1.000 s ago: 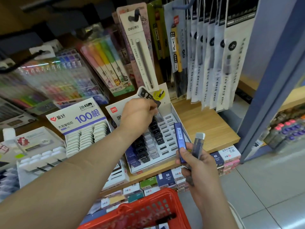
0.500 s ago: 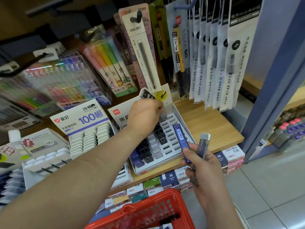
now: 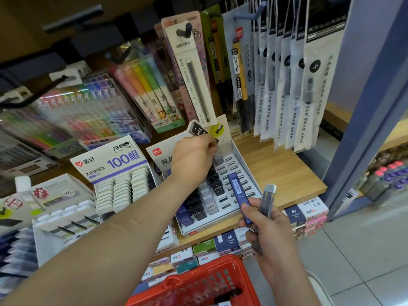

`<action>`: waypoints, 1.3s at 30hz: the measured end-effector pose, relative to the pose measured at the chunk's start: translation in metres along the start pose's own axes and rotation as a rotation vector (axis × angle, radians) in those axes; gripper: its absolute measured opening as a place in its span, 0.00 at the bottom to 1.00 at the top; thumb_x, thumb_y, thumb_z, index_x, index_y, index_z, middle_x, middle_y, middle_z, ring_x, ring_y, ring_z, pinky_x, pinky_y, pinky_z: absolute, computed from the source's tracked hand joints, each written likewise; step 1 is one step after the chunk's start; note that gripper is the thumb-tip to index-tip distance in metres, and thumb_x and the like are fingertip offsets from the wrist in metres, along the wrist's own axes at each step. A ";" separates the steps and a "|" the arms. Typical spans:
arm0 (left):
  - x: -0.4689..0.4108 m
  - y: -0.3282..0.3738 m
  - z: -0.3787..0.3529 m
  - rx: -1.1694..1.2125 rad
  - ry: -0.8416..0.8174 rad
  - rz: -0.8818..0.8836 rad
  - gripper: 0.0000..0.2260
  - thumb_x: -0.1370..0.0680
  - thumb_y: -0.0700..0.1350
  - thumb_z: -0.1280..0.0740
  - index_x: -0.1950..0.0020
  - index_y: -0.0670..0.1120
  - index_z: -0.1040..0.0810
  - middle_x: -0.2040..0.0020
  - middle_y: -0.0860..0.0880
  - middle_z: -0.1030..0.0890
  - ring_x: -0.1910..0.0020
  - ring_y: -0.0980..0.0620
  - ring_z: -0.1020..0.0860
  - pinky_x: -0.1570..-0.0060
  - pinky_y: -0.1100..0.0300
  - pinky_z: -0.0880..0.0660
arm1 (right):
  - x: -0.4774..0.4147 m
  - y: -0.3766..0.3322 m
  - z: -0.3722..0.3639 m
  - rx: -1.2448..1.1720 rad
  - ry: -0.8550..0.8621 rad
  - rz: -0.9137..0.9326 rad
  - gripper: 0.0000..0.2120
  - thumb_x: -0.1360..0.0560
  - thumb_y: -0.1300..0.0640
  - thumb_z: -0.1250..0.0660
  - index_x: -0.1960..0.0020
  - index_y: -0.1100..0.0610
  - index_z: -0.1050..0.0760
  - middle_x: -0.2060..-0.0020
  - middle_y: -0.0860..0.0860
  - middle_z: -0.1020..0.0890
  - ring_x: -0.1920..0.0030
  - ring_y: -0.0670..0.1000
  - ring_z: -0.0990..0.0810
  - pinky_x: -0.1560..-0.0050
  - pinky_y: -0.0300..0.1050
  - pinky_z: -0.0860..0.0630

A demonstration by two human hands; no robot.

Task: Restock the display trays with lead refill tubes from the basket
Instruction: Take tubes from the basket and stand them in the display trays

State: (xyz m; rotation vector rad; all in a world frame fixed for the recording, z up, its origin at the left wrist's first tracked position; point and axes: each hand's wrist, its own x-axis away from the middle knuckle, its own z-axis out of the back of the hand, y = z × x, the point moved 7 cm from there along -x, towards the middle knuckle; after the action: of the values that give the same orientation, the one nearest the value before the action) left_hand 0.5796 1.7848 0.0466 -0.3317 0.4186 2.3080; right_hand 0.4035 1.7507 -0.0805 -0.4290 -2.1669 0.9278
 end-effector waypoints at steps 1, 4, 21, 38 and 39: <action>0.000 0.001 -0.001 0.005 -0.011 -0.001 0.06 0.23 0.45 0.33 0.51 0.48 0.17 0.57 0.46 0.16 0.55 0.43 0.20 0.54 0.51 0.24 | 0.000 0.000 0.000 0.002 -0.002 0.001 0.05 0.25 0.65 0.30 0.51 0.57 0.22 0.70 0.52 0.23 0.73 0.45 0.25 0.79 0.34 0.36; -0.002 0.004 -0.004 -0.021 -0.046 -0.032 0.07 0.23 0.44 0.34 0.50 0.48 0.17 0.55 0.45 0.16 0.54 0.42 0.20 0.54 0.51 0.24 | -0.001 -0.001 0.001 -0.004 -0.006 0.009 0.06 0.25 0.65 0.30 0.50 0.59 0.22 0.70 0.52 0.23 0.73 0.46 0.25 0.78 0.35 0.36; 0.008 0.007 -0.019 -0.247 -0.169 -0.137 0.12 0.20 0.46 0.39 0.48 0.46 0.17 0.49 0.48 0.23 0.46 0.44 0.28 0.53 0.49 0.24 | 0.002 0.000 -0.005 -0.025 -0.019 -0.016 0.06 0.26 0.64 0.29 0.50 0.58 0.22 0.69 0.54 0.22 0.73 0.46 0.24 0.78 0.34 0.34; 0.177 -0.025 0.043 1.371 0.006 0.759 0.17 0.32 0.42 0.26 0.44 0.47 0.23 0.50 0.44 0.17 0.54 0.43 0.19 0.52 0.45 0.21 | 0.042 0.007 -0.079 -0.045 -0.495 -0.102 0.07 0.32 0.60 0.32 0.55 0.61 0.23 0.74 0.54 0.29 0.80 0.46 0.37 0.81 0.35 0.40; 0.184 -0.033 0.052 1.348 0.041 0.753 0.20 0.33 0.41 0.26 0.42 0.48 0.24 0.51 0.46 0.17 0.55 0.46 0.19 0.54 0.47 0.21 | 0.045 0.011 -0.085 -0.033 -0.521 -0.125 0.08 0.32 0.60 0.32 0.55 0.61 0.24 0.75 0.53 0.31 0.80 0.46 0.37 0.81 0.35 0.41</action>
State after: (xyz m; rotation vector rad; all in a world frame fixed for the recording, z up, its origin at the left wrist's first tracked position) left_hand 0.4721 1.9440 0.0218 0.5382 2.2014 2.0623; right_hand 0.4350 1.8237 -0.0258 -0.0622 -2.6425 1.0160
